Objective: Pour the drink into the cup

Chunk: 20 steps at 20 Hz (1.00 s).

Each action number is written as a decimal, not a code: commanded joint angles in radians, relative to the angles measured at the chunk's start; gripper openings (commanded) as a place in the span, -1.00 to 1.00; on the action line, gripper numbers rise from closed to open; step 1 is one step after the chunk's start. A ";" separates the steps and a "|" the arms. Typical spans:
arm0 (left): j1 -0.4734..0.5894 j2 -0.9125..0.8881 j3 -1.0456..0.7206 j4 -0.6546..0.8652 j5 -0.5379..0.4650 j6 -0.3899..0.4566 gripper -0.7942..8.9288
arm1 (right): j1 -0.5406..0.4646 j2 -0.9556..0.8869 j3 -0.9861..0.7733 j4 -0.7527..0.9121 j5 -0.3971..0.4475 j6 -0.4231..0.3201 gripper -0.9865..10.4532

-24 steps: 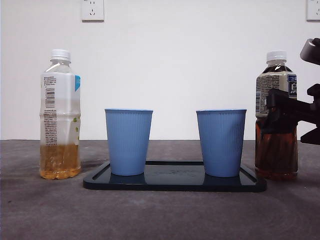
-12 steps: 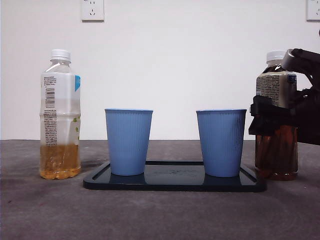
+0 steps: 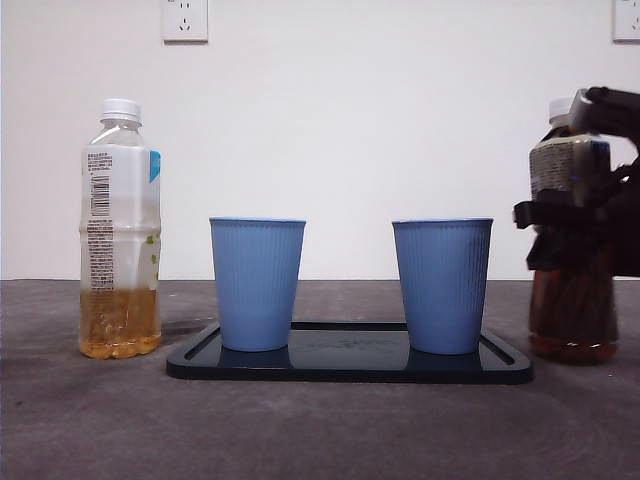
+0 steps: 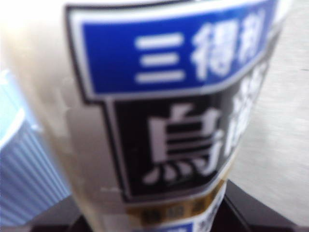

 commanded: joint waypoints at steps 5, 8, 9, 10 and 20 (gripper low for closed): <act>-0.003 0.003 0.022 0.011 0.007 0.020 0.08 | 0.005 -0.281 0.267 -0.641 0.142 -0.240 -0.57; -0.003 0.003 0.022 0.011 0.007 0.020 0.08 | 0.006 -0.308 0.450 -0.925 0.195 -0.402 -0.62; -0.003 0.003 0.022 0.011 0.007 0.020 0.08 | 0.008 -0.306 0.497 -1.009 0.202 -0.465 -0.64; -0.003 0.003 0.022 0.011 0.007 0.020 0.08 | 0.013 -0.305 0.530 -1.067 0.219 -0.528 -0.64; -0.048 0.003 0.022 0.013 0.007 0.024 0.08 | 0.143 -0.219 0.630 -1.220 0.602 -1.032 -0.64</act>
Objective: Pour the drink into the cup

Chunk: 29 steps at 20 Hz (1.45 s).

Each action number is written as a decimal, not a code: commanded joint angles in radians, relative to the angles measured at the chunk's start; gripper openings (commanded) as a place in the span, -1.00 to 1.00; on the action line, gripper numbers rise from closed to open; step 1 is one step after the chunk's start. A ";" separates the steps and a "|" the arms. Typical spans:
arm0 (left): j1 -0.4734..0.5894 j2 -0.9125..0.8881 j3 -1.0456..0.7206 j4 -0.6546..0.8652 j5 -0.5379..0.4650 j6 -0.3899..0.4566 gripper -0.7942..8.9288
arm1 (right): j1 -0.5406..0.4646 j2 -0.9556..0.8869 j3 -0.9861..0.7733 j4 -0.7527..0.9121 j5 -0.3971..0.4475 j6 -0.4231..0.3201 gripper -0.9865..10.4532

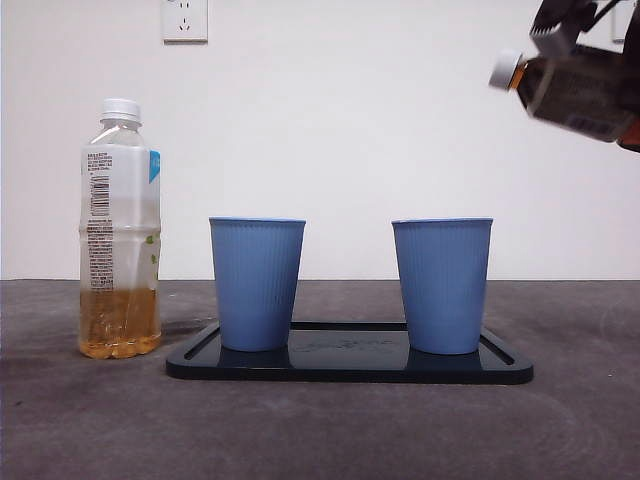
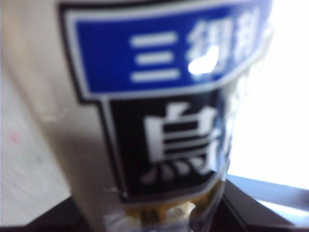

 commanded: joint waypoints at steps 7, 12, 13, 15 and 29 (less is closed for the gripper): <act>-0.040 0.003 0.022 0.006 0.006 0.015 0.08 | 0.086 0.104 0.053 0.059 0.217 -0.292 -0.64; -0.055 0.003 0.022 0.005 0.006 0.015 0.08 | 0.132 0.151 0.053 0.077 0.275 -0.333 -0.64; -0.056 0.002 0.022 0.005 0.006 0.015 0.08 | 0.136 0.158 0.053 0.080 0.285 -0.340 -0.64; -0.061 0.001 0.022 0.004 0.006 0.015 0.08 | 0.138 0.164 0.053 0.087 0.294 -0.348 -0.64; -0.061 0.001 0.022 0.004 0.006 0.015 0.08 | 0.142 0.164 0.053 0.088 0.315 -0.346 -0.64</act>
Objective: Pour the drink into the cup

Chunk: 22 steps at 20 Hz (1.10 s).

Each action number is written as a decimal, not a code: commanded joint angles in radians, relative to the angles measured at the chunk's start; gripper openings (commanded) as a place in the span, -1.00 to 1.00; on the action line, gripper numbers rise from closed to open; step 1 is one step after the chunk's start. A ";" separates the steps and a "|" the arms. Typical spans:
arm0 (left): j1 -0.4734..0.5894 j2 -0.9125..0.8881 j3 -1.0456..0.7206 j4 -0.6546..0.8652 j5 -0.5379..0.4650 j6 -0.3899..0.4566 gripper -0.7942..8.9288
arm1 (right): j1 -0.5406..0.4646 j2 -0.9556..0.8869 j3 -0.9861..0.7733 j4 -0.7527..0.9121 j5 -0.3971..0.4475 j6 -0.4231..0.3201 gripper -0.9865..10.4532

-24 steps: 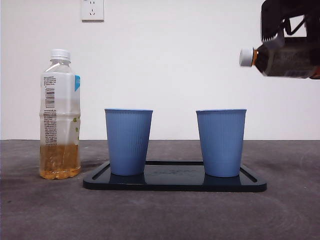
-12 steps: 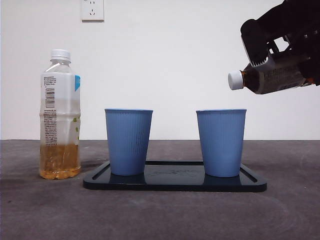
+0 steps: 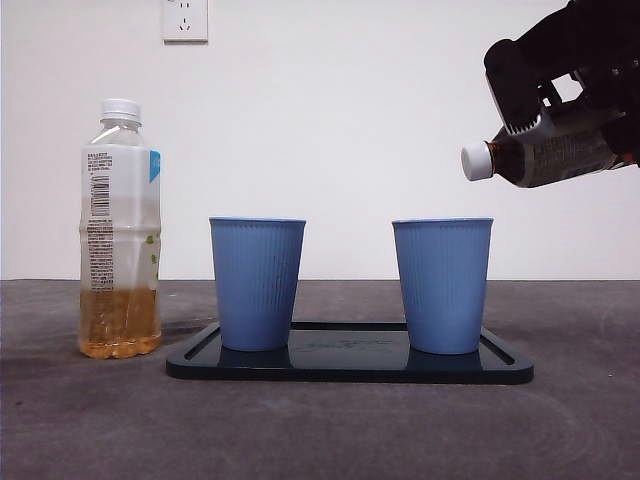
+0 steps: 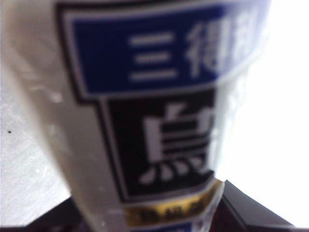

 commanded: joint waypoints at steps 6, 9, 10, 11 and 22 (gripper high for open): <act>-0.003 0.002 0.021 0.005 0.006 0.009 0.08 | 0.006 -0.089 0.042 0.034 -0.162 0.441 -0.64; -0.003 0.002 0.021 0.005 0.006 0.009 0.08 | -0.041 -0.212 0.043 0.023 -0.422 0.877 -0.64; -0.003 0.002 0.021 0.005 0.006 0.009 0.08 | -0.081 -0.245 0.042 0.030 -0.531 0.985 -0.64; -0.003 0.002 0.021 0.005 0.006 0.009 0.08 | -0.114 -0.264 0.035 0.053 -0.600 1.033 -0.64; -0.003 0.002 0.021 0.061 0.006 0.010 0.08 | -0.241 -0.270 -0.415 0.765 -0.840 1.252 -0.64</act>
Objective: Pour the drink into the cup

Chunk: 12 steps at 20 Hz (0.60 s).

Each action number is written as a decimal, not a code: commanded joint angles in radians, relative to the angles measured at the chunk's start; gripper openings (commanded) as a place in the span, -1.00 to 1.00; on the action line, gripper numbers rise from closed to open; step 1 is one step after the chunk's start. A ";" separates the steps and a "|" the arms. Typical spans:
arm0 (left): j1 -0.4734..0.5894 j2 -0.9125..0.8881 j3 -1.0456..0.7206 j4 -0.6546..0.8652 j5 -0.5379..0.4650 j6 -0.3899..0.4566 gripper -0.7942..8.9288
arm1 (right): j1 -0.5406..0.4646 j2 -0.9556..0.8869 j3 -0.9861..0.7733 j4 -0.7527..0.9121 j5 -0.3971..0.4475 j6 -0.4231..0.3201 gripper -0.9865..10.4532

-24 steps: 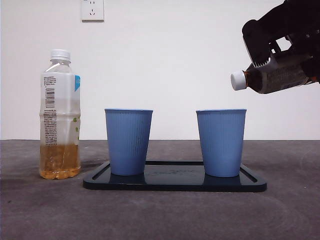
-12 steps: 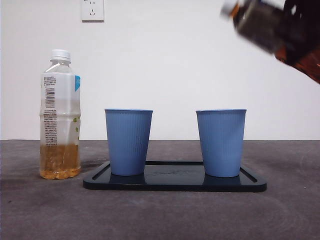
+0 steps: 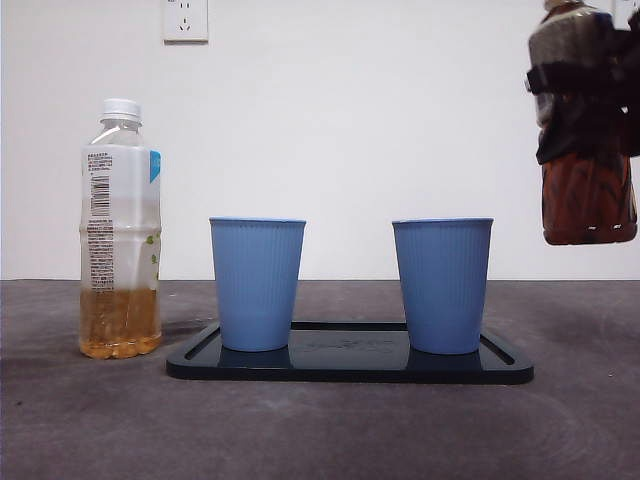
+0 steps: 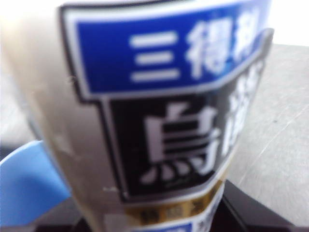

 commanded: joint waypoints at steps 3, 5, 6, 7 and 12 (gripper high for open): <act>-0.003 0.002 0.021 0.047 0.006 0.009 0.08 | -0.035 0.133 -0.056 0.255 -0.089 0.032 -0.64; -0.003 0.002 0.021 0.065 0.006 0.009 0.08 | -0.044 0.230 -0.056 0.340 -0.116 0.028 -0.64; -0.003 0.002 0.021 0.069 0.006 0.009 0.08 | -0.047 0.269 -0.056 0.383 -0.122 0.028 -0.64; -0.003 0.002 0.021 0.068 0.006 0.009 0.08 | -0.047 0.302 -0.056 0.408 -0.122 0.029 -0.64; -0.003 0.002 0.021 0.071 0.003 0.013 0.08 | -0.048 0.392 -0.056 0.441 -0.122 0.024 -0.64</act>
